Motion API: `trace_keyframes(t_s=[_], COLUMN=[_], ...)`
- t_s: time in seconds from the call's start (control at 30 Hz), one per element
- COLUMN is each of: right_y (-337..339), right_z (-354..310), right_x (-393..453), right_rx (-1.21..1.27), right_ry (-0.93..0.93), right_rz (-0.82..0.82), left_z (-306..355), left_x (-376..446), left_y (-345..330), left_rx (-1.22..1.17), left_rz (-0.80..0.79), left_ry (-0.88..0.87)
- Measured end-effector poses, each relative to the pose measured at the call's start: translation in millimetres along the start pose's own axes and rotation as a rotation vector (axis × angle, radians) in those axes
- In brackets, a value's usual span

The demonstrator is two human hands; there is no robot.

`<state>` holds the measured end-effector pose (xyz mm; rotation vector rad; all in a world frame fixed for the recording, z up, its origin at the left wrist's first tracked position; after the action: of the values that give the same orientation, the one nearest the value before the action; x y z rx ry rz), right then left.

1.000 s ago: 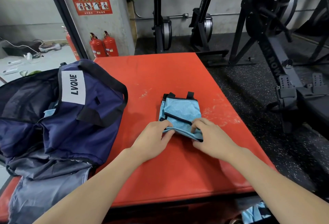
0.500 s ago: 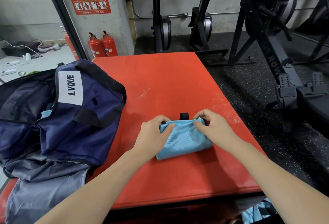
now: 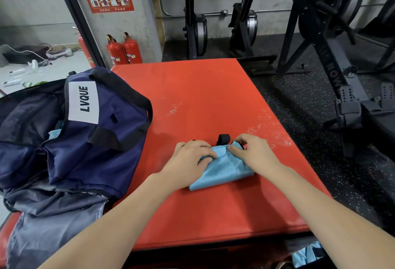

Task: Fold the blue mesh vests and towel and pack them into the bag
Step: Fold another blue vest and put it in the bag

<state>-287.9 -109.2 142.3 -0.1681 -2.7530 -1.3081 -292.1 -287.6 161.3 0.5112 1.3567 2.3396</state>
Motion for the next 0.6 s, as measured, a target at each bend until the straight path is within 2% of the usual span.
trace_keyframes(t_s=[0.1, 0.17, 0.3, 0.47, 0.6], right_y=[2, 8, 12, -10, -11], right_z=[1, 2, 0, -2, -4], right_x=[-4, -8, -18, -28, -29], right_rx=[0.000, -0.044, -0.093, -0.074, 0.013], right_ry=[-0.023, -0.054, -0.119, -0.154, -0.195], right_rz=[0.022, 0.067, 0.106, -0.024, -0.059], left_z=[-2, 1, 16, 25, 28], left_x=[-1, -3, -13, -28, -42], left_y=[-4, -1, 9, -1, -15], left_rx=[0.042, 0.150, 0.330, -0.004, -0.233], left_rz=[-0.040, -0.046, -0.001, -0.102, -0.179], left_ry=[0.050, 0.092, 0.202, 0.290, 0.366])
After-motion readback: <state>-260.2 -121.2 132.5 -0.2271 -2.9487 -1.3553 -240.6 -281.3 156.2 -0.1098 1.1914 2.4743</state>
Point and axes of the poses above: each hand's wrist, its own x-axis towards the middle knuckle, its own y-axis out of the back of the hand, z = x × y, the point moved 10 cm from there along x, towards the middle knuckle, and after that the axes turned 8 degrees about y, right-handed, at the moved point
